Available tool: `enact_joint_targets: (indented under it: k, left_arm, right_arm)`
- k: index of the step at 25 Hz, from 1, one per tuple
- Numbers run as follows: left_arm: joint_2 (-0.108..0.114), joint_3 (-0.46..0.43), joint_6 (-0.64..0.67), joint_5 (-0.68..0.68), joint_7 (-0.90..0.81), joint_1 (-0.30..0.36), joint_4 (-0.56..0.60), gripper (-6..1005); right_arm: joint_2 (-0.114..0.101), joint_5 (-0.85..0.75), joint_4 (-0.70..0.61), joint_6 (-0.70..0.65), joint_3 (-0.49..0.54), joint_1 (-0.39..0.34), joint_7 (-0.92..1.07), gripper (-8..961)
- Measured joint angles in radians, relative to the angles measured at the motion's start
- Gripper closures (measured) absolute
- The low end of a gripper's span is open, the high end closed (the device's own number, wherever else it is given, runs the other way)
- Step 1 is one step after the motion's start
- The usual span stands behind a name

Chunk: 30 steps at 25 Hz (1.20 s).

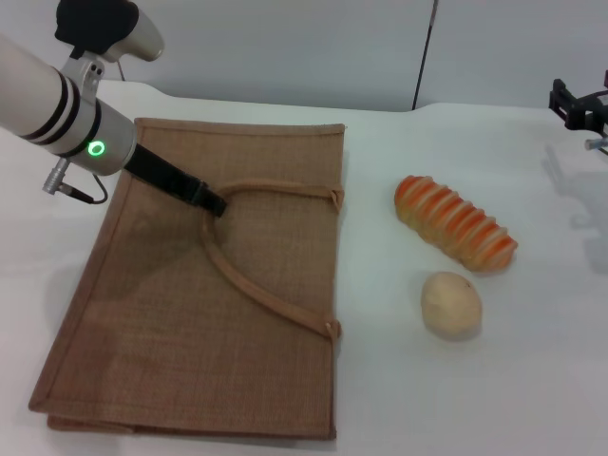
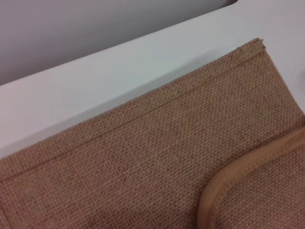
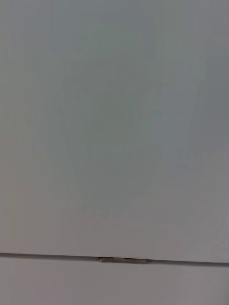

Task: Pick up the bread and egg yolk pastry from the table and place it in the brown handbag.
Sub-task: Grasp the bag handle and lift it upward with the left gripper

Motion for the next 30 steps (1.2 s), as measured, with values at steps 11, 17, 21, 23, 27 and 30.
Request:
enact_joint_targets:
  k: [11, 17, 21, 23, 27, 30]
  left_arm:
    - [-0.012, -0.002, 0.033, 0.044, -0.008, -0.048, -0.070, 527]
    - [-0.022, 0.000, 0.046, 0.048, -0.009, -0.059, -0.078, 576]
    - [-0.023, -0.004, 0.048, 0.048, -0.011, -0.061, -0.078, 609]
    - [-0.023, -0.004, 0.048, 0.048, -0.016, -0.061, -0.078, 626]
    - [-0.023, 0.001, 0.043, 0.048, -0.021, -0.062, -0.078, 659]
    - [-0.023, 0.004, 0.042, 0.049, -0.027, -0.062, -0.079, 705]
  right_arm:
    - [0.001, 0.000, 0.001, 0.000, 0.000, 0.005, 0.000, 223]
    - [0.001, 0.000, 0.002, 0.000, 0.000, 0.007, 0.000, 223]
    - [0.002, 0.000, 0.003, 0.000, 0.000, 0.007, 0.000, 223]
    - [0.002, 0.000, 0.002, 0.000, 0.000, 0.007, 0.000, 223]
    - [0.001, 0.000, 0.000, 0.000, 0.000, 0.008, 0.006, 223]
    - [0.001, 0.000, 0.000, 0.000, 0.000, 0.008, 0.011, 222]
